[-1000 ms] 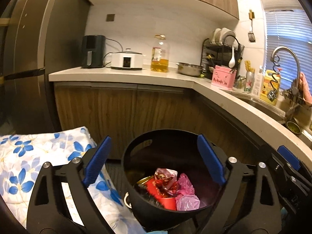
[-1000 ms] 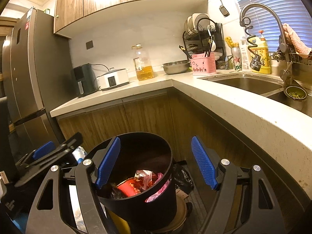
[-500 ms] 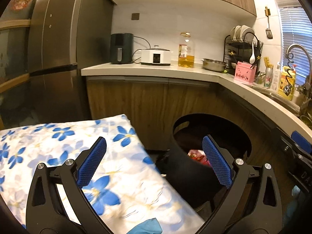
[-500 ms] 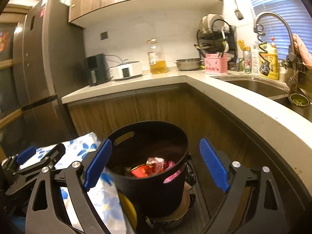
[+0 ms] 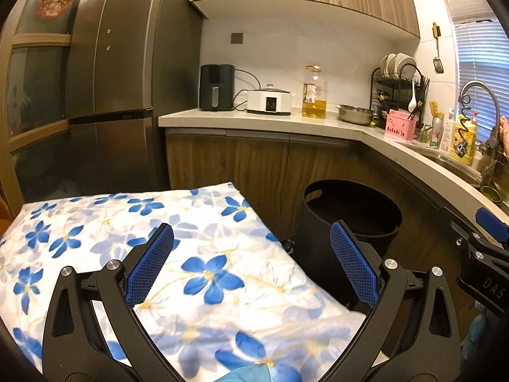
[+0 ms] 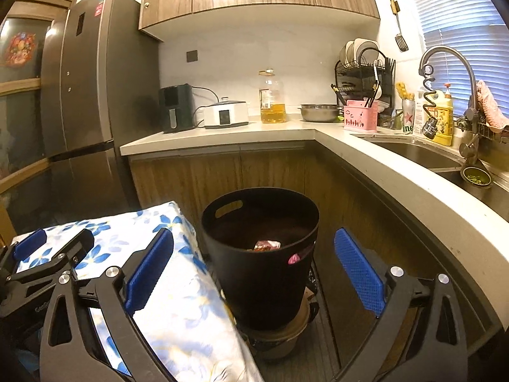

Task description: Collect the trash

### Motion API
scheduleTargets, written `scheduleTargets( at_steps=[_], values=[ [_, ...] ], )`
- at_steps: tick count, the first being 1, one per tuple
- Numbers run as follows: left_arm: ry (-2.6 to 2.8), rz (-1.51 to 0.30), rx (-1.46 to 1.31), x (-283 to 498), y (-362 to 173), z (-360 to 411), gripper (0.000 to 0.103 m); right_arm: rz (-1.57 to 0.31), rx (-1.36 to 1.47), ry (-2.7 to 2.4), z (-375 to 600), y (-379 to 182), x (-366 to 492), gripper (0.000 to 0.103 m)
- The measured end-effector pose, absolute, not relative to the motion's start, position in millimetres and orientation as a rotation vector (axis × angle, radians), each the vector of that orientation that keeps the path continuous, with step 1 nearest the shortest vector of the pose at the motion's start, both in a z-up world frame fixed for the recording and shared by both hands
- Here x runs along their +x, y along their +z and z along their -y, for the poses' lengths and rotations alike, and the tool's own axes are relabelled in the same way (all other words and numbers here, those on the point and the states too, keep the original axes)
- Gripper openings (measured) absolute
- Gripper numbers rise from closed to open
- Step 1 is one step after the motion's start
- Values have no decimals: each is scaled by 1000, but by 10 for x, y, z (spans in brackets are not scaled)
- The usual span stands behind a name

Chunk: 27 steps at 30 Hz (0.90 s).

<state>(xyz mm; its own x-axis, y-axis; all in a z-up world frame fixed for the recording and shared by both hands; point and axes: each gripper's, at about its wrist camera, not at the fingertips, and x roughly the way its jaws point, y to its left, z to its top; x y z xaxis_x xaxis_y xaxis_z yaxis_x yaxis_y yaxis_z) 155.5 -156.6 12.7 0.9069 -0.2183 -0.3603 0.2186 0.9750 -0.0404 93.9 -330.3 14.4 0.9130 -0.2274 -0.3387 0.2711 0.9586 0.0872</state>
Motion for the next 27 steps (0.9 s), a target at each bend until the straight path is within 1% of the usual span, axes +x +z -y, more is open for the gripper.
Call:
scheduleTargets(
  at_steps=[12,27],
  values=[
    [-208,-361,-9,1003,120,1201,97,-315,131,-237,2936,208,413,97],
    [-210,-355,-2,715,125,1036,97,-295,123,-253,2713,304,202,97]
  ],
)
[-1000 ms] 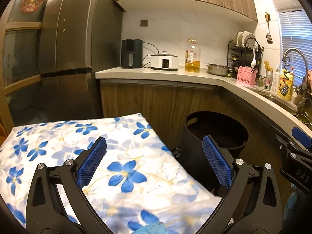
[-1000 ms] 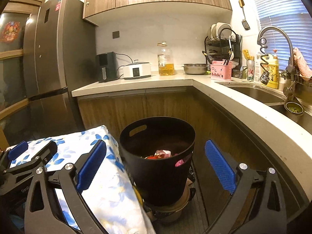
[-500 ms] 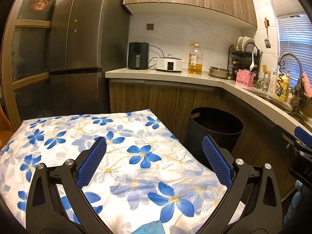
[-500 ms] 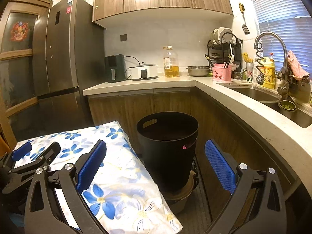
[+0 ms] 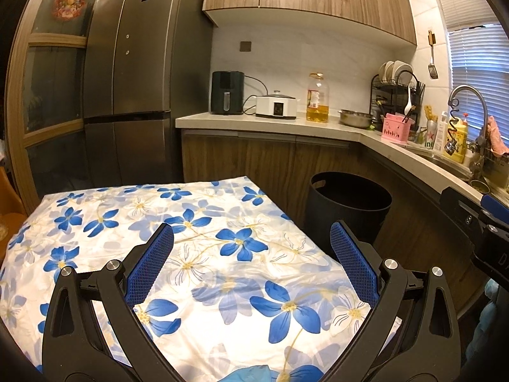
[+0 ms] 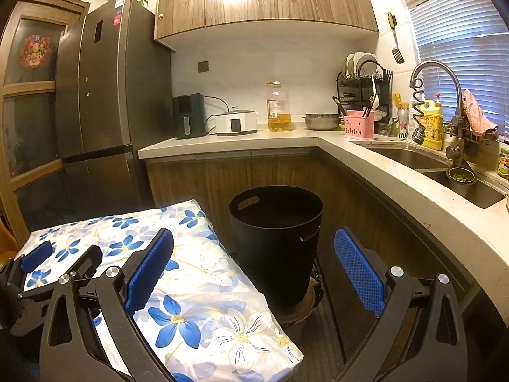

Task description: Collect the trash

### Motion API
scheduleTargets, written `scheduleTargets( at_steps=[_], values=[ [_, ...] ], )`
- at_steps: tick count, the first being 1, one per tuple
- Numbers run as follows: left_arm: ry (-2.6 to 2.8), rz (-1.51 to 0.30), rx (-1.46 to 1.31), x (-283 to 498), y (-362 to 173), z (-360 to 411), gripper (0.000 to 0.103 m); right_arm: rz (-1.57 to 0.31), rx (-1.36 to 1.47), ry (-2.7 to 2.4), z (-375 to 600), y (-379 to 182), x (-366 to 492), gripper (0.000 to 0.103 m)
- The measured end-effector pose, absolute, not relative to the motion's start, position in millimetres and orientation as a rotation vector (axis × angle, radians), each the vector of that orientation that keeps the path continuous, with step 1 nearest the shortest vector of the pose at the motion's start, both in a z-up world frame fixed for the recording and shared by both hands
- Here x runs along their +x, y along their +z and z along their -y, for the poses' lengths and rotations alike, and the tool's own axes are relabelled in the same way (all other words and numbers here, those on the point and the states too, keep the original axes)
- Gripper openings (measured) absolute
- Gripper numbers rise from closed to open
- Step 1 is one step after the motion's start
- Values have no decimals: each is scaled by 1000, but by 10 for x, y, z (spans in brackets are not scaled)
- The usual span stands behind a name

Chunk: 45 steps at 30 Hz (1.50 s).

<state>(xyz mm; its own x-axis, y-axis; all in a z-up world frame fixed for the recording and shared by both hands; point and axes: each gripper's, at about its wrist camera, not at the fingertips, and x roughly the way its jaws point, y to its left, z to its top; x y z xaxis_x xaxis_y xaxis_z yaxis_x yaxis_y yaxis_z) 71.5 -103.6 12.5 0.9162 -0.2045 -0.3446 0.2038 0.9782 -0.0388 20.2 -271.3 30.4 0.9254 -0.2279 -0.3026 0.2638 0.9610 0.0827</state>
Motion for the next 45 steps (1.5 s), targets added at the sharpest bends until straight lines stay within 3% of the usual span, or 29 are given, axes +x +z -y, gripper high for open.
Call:
scheduleTargets(
  at_steps=[45],
  values=[
    [-215,-353,4,705,160,1042,97,-302,132,-268,2710,287,162,97]
  ],
)
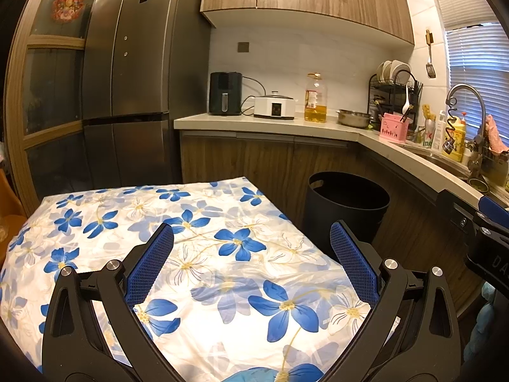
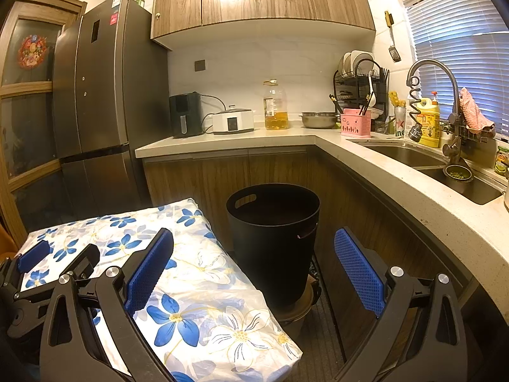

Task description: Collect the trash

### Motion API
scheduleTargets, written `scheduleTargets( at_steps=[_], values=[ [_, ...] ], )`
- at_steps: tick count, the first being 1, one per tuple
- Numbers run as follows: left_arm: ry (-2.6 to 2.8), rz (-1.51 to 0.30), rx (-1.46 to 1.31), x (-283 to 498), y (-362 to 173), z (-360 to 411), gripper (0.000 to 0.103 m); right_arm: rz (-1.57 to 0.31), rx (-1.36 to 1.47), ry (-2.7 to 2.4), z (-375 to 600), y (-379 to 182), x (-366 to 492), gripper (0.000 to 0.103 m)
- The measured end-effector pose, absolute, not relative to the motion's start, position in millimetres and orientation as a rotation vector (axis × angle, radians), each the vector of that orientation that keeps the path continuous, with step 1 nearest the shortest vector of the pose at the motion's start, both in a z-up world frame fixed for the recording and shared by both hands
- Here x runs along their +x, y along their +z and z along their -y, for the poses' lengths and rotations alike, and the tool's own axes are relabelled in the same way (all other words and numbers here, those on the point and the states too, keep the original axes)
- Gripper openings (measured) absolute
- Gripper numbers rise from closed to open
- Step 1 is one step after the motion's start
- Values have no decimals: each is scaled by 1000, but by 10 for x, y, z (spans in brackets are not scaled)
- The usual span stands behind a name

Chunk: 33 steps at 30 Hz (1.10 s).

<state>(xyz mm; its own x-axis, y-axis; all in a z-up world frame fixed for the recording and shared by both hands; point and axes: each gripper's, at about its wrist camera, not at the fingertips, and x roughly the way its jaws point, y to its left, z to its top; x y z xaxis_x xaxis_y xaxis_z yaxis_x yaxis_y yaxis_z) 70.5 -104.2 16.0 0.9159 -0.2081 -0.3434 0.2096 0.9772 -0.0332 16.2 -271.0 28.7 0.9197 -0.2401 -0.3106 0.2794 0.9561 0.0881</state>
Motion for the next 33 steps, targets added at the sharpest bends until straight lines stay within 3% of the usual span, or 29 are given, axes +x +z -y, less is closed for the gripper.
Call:
scheduleTargets(
  at_steps=[33],
  values=[
    [-242,-341,9,680,191,1039,97,-300,138,-277,2739,293,134,97]
  ],
)
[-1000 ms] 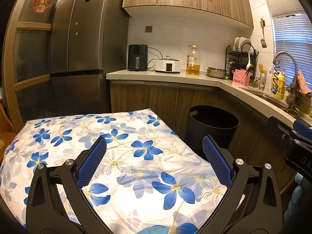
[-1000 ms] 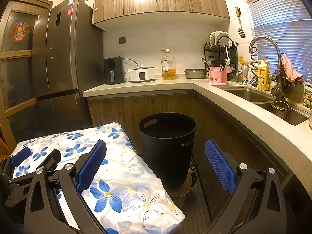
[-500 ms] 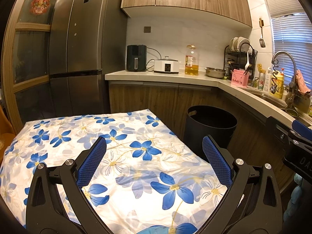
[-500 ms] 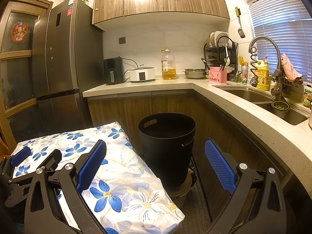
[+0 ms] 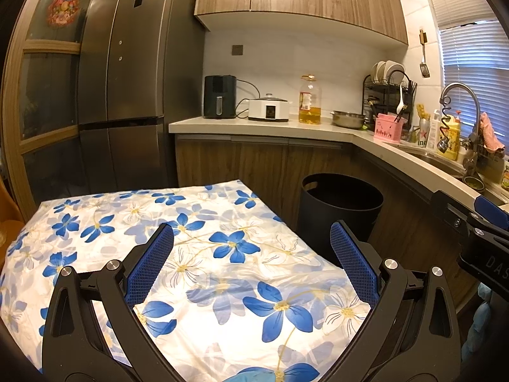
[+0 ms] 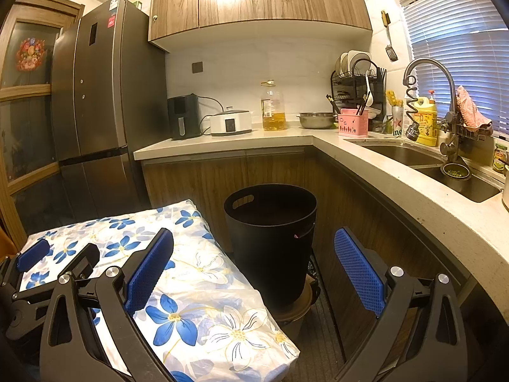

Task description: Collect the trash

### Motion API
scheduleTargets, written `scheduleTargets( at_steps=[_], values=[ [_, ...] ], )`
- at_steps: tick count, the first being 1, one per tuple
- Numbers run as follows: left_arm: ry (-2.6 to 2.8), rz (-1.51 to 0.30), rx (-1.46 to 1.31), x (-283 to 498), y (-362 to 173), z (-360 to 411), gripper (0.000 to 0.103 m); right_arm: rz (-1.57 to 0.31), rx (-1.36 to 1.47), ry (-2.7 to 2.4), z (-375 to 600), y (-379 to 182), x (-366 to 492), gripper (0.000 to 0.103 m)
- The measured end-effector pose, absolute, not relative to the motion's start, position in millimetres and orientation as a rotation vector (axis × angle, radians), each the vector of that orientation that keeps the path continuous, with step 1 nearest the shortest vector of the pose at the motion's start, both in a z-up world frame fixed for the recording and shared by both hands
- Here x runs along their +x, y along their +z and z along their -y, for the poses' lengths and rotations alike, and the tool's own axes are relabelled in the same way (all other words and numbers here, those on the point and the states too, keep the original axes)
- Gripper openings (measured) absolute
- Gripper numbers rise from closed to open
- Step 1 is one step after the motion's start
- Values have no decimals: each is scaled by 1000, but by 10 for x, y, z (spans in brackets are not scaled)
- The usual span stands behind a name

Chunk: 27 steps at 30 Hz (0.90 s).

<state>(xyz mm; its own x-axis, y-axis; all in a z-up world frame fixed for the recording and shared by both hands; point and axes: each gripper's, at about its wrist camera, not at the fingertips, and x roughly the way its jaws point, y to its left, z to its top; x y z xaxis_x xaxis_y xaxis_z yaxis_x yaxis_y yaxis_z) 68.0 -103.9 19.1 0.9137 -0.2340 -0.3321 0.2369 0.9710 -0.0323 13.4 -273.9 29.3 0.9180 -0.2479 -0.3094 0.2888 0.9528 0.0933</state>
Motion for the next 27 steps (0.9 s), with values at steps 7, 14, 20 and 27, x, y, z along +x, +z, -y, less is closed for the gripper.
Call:
scheduleTargets(
  at_steps=[7,14,20,27],
  values=[
    [-248,-337,9,669,207,1023,97,-297,140,-278,2742,299,117,97],
    [-251,-332,13,660,220,1000,97,-292,142,-279,2743,307,96,97],
    [-253,-323,15,636,243,985,97,-288,142,-281,2735,318,78,97],
    [-257,-319,19,629,258,989,97,-284,142,-280,2738,330,74,97]
  ],
)
